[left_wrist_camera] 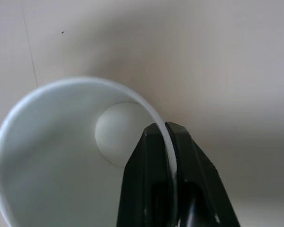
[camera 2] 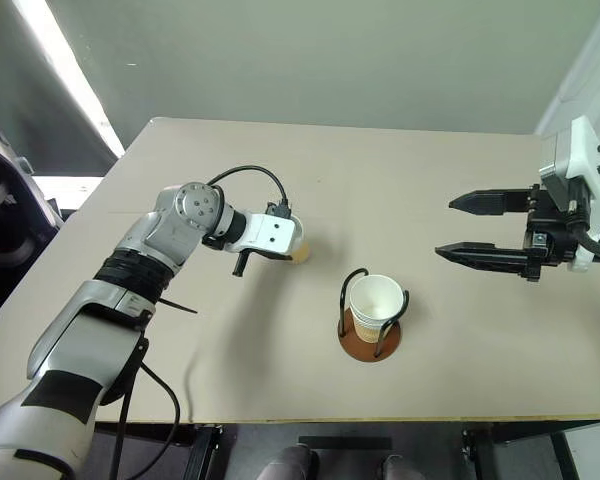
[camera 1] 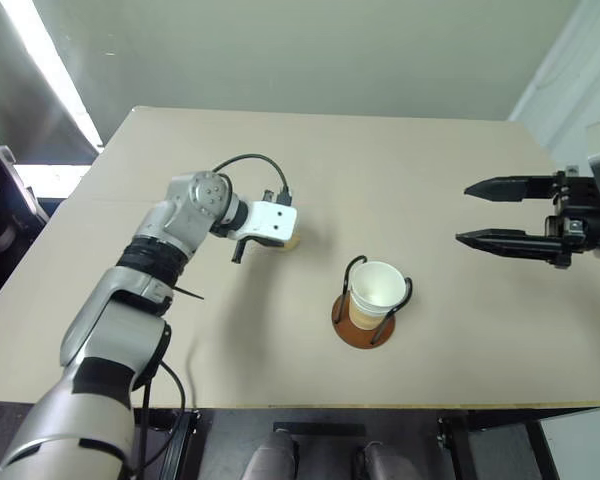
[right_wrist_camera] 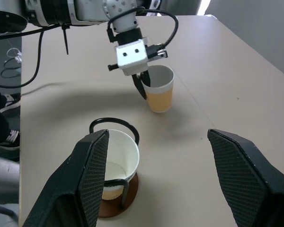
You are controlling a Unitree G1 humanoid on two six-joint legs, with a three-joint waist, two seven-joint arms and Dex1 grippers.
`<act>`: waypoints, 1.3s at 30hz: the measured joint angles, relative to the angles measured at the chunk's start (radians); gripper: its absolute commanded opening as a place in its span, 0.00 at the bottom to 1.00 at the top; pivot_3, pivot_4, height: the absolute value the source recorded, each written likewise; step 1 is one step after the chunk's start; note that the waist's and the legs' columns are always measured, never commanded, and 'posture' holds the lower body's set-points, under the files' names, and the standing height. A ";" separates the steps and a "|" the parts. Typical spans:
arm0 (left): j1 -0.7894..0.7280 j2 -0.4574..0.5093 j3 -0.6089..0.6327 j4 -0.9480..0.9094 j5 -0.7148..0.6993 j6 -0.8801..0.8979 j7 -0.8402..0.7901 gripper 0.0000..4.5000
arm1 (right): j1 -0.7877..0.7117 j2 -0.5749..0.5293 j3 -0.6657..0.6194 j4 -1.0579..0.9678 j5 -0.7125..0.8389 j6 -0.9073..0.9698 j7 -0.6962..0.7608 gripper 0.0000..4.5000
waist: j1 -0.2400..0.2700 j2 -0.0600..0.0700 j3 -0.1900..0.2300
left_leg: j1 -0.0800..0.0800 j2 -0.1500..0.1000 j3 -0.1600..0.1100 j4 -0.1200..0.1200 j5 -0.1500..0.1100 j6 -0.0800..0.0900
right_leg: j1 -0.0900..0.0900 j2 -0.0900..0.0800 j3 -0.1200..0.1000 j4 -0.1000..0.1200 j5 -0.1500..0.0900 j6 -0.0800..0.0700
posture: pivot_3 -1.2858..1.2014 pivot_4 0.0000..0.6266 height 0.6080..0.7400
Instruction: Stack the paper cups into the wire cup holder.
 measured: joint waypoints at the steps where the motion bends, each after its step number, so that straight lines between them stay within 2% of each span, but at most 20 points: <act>1: -0.003 0.003 0.004 -0.006 -0.009 0.002 -0.014 0.01 | 0.001 0.000 0.000 0.005 -0.005 -0.003 0.001 0.75 | 0.000 0.000 0.000 | 0.000 0.000 0.000 0.000 0.000 0.000 | 0.000 0.000 0.000 0.000 0.000 0.000 | 0.52 0.24 1.00; 6: -0.007 0.025 0.053 -0.121 -0.106 0.056 -0.128 0.01 | 0.002 -0.001 0.000 0.038 -0.032 -0.034 0.042 0.75 | 0.000 0.000 0.000 | -0.003 0.000 0.000 0.001 0.000 0.000 | -0.003 0.000 0.000 0.002 0.000 0.000 | 0.52 0.24 1.00; 11: -0.013 0.041 0.101 -0.304 -0.230 0.195 -0.242 0.01 | 0.047 -0.070 -0.005 0.063 -0.049 -0.048 0.163 0.75 | 0.002 0.000 0.000 | -0.004 0.000 0.000 0.002 0.000 0.000 | -0.003 0.000 0.000 0.002 0.000 0.000 | 0.52 0.24 1.00; 19: -0.093 0.050 0.118 -0.495 -0.440 0.415 -0.265 0.01 | 0.189 -0.118 -0.055 0.012 -0.090 -0.065 0.254 0.75 | 0.001 0.000 0.000 | -0.003 0.000 0.001 0.003 0.000 0.000 | -0.003 0.000 0.000 0.005 0.000 0.000 | 0.52 0.24 1.00; 27: -0.167 0.047 0.089 -0.511 -0.544 0.456 -0.267 0.01 | 0.222 -0.119 -0.144 -0.107 -0.058 -0.021 0.247 0.75 | 0.000 0.000 0.000 | -0.002 0.000 0.002 0.005 0.000 0.000 | -0.002 0.000 0.001 0.007 0.000 0.000 | 0.52 0.24 1.00; 33: -0.191 0.032 0.006 -0.517 -0.626 0.469 -0.267 0.01 | 0.163 -0.154 -0.250 -0.175 0.069 0.093 0.195 0.75 | 0.001 0.000 0.000 | -0.003 0.000 0.002 0.005 0.000 0.000 | -0.003 -0.001 0.001 0.006 0.000 0.000 | 0.52 0.24 1.00; 39: -0.203 0.013 -0.055 -0.523 -0.674 0.467 -0.267 0.01 | 0.167 -0.162 -0.284 -0.173 0.079 0.131 0.160 0.75 | 0.002 0.000 0.000 | -0.003 0.000 0.002 0.005 0.000 0.001 | -0.002 -0.001 0.001 0.006 0.000 0.001 | 0.52 0.24 1.00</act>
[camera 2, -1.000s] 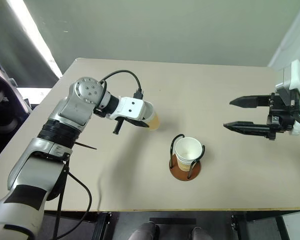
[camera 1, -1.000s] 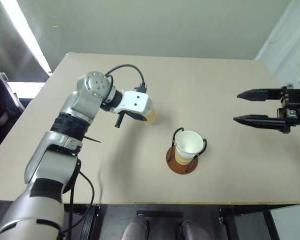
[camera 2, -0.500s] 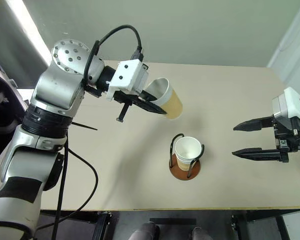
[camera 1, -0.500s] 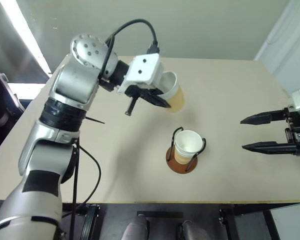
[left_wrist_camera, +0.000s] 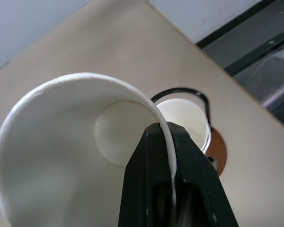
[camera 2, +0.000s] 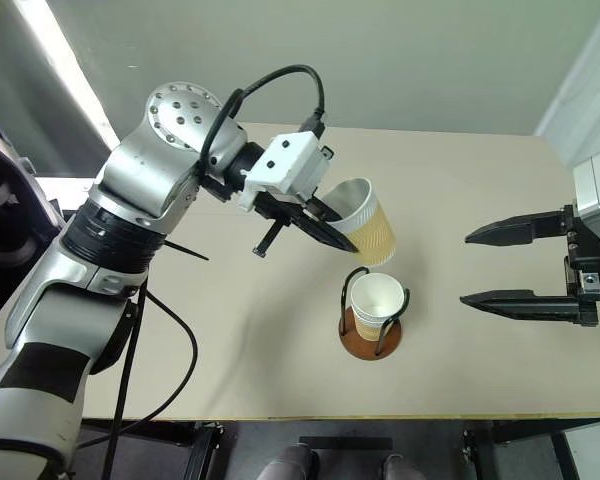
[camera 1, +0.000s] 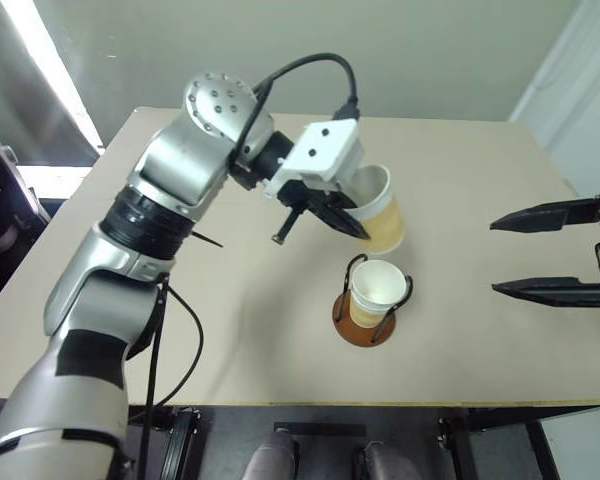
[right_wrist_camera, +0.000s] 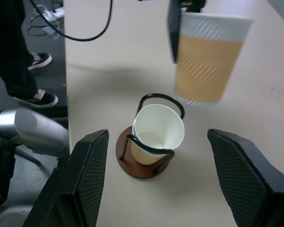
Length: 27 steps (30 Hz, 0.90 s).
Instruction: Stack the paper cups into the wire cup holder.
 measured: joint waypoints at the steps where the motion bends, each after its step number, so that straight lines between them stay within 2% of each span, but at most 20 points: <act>1: -0.004 -0.006 -0.008 0.000 -0.006 -0.001 0.000 0.01 | 0.003 0.000 -0.001 0.000 -0.003 0.002 -0.004 0.75 | 0.000 0.000 0.000 | 0.000 0.000 0.000 0.000 0.000 0.000 | 0.000 0.000 0.000 0.000 0.000 0.000 | 0.52 0.24 1.00; 13: -0.004 -0.011 -0.111 -0.003 -0.039 -0.022 0.000 0.01 | 0.028 0.001 -0.009 0.004 -0.016 0.008 -0.034 0.75 | 0.000 0.000 0.000 | 0.000 0.000 0.000 0.000 0.000 0.000 | 0.000 0.000 0.000 0.000 0.000 0.001 | 0.52 0.24 1.00; 27: 0.000 -0.037 -0.158 -0.005 0.009 -0.081 0.000 0.01 | 0.040 0.010 -0.033 -0.004 -0.010 0.008 -0.059 0.75 | 0.001 0.000 0.000 | 0.000 0.000 0.001 0.000 0.000 0.000 | 0.000 0.000 0.000 0.001 0.000 0.001 | 0.52 0.24 1.00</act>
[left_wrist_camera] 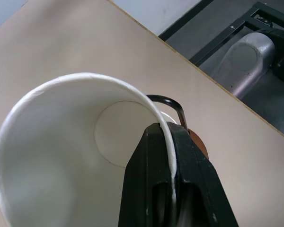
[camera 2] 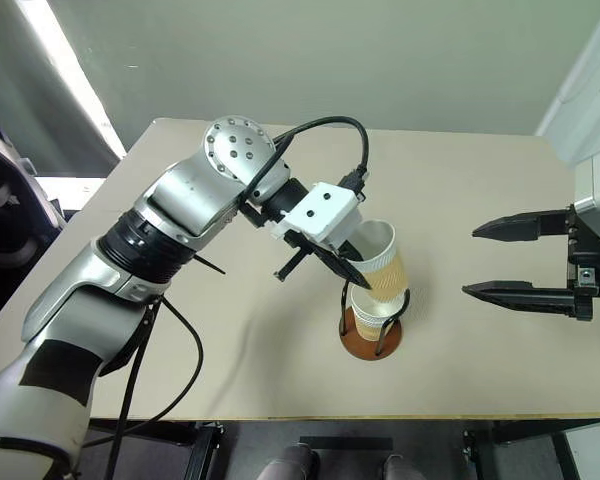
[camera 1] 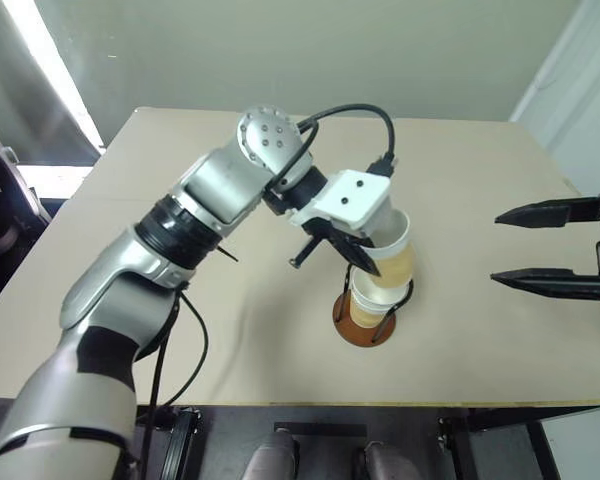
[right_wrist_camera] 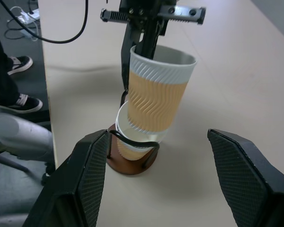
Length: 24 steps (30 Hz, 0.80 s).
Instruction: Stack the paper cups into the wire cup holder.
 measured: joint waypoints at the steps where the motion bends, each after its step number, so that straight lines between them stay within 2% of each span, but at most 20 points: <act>1: 0.000 0.000 -0.005 0.000 0.003 -0.005 0.000 0.01 | 0.001 0.000 -0.001 -0.001 0.000 0.000 -0.001 0.75 | 0.000 0.000 0.000 | 0.000 0.000 0.000 0.000 0.000 0.000 | 0.000 0.000 0.000 0.000 0.000 0.000 | 0.52 0.24 1.00; 23: 0.030 -0.003 -0.051 0.001 0.085 -0.073 0.000 0.01 | 0.014 0.003 -0.002 -0.002 -0.001 -0.001 -0.006 0.75 | 0.000 0.000 0.000 | 0.000 0.000 0.000 0.001 0.000 0.000 | 0.000 0.000 0.000 0.001 0.000 0.000 | 0.52 0.24 1.00; 24: 0.030 -0.006 -0.052 0.002 0.087 -0.073 0.000 0.05 | 0.014 0.003 -0.002 -0.002 -0.001 -0.002 -0.006 0.75 | 0.000 0.000 0.000 | 0.000 0.000 0.000 0.001 0.000 0.000 | 0.000 0.000 0.000 0.001 0.000 0.000 | 0.52 0.24 1.00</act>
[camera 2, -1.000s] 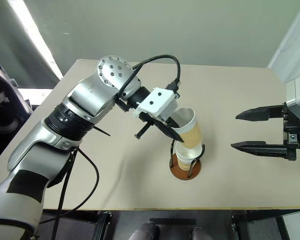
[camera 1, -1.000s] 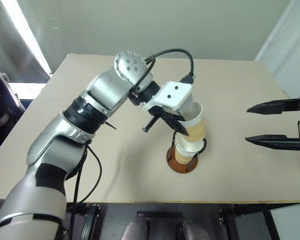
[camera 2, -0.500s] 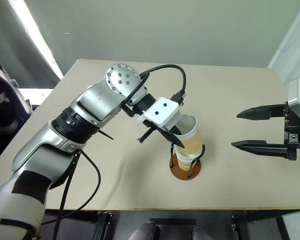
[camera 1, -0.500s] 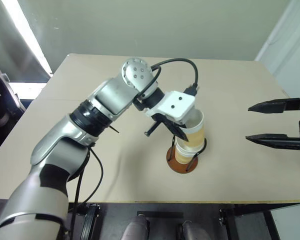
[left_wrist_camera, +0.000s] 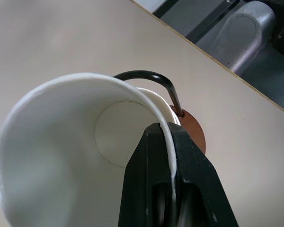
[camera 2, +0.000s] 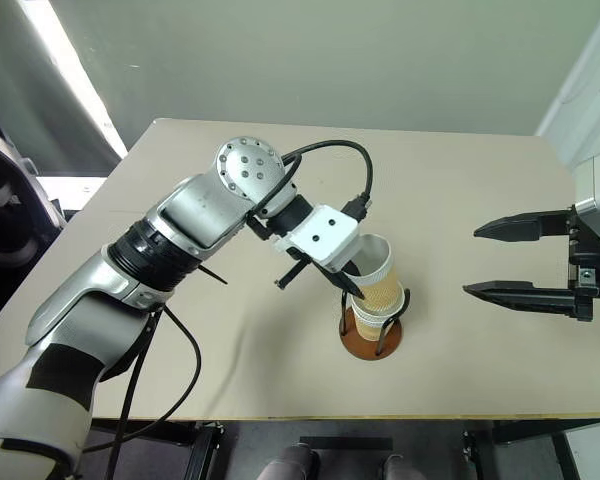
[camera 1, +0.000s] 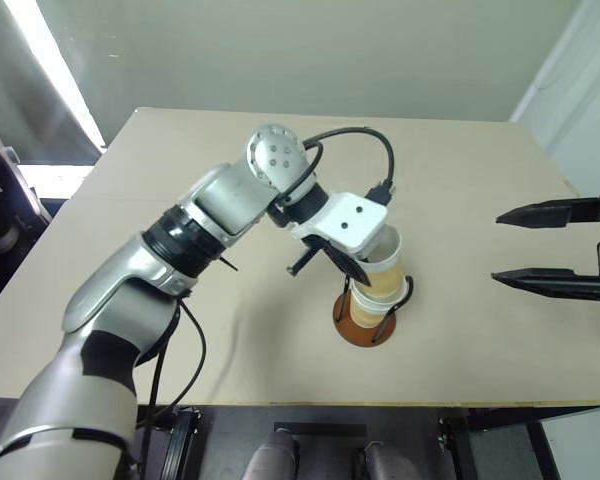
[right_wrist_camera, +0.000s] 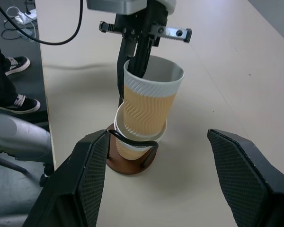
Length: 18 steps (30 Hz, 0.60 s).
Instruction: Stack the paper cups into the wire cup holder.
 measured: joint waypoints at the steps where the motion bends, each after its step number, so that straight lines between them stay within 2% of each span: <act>1: 0.000 -0.006 0.000 0.001 0.002 0.000 0.000 0.10 | 0.000 0.000 0.000 0.000 0.000 -0.001 0.000 0.75 | 0.000 0.000 0.000 | 0.000 0.000 0.000 0.000 0.000 0.000 | 0.000 0.000 0.000 0.000 0.000 0.000 | 0.52 0.24 1.00; 3: 0.000 -0.018 0.000 0.011 0.008 0.000 0.000 0.20 | 0.001 0.000 0.000 0.000 0.000 -0.001 -0.001 0.75 | 0.000 0.000 0.000 | 0.000 0.000 0.000 0.000 0.000 0.000 | 0.000 0.000 0.000 0.000 0.000 0.000 | 0.52 0.24 1.00; 12: 0.000 -0.075 0.070 0.073 0.045 0.000 0.000 0.93 | 0.004 0.000 0.000 0.007 -0.004 -0.004 -0.002 0.75 | 0.001 0.000 0.000 | 0.000 0.000 0.000 0.002 0.000 0.000 | 0.000 0.000 0.000 0.001 0.000 0.000 | 0.52 0.24 1.00; 13: 0.000 -0.077 0.085 0.082 0.046 0.001 0.000 0.99 | 0.004 -0.001 0.001 0.010 -0.006 -0.006 -0.002 0.75 | 0.001 0.000 0.000 | 0.000 0.000 0.000 0.002 0.000 0.000 | 0.000 0.000 0.000 0.001 0.000 0.000 | 0.52 0.24 1.00; 18: -0.002 -0.100 0.201 0.118 0.039 0.057 0.030 0.99 | -0.019 0.001 0.019 0.023 -0.009 -0.014 -0.034 0.75 | 0.001 0.000 0.000 | 0.000 0.000 0.001 0.003 -0.001 0.001 | 0.000 0.000 0.000 0.002 0.000 0.001 | 0.52 0.24 1.00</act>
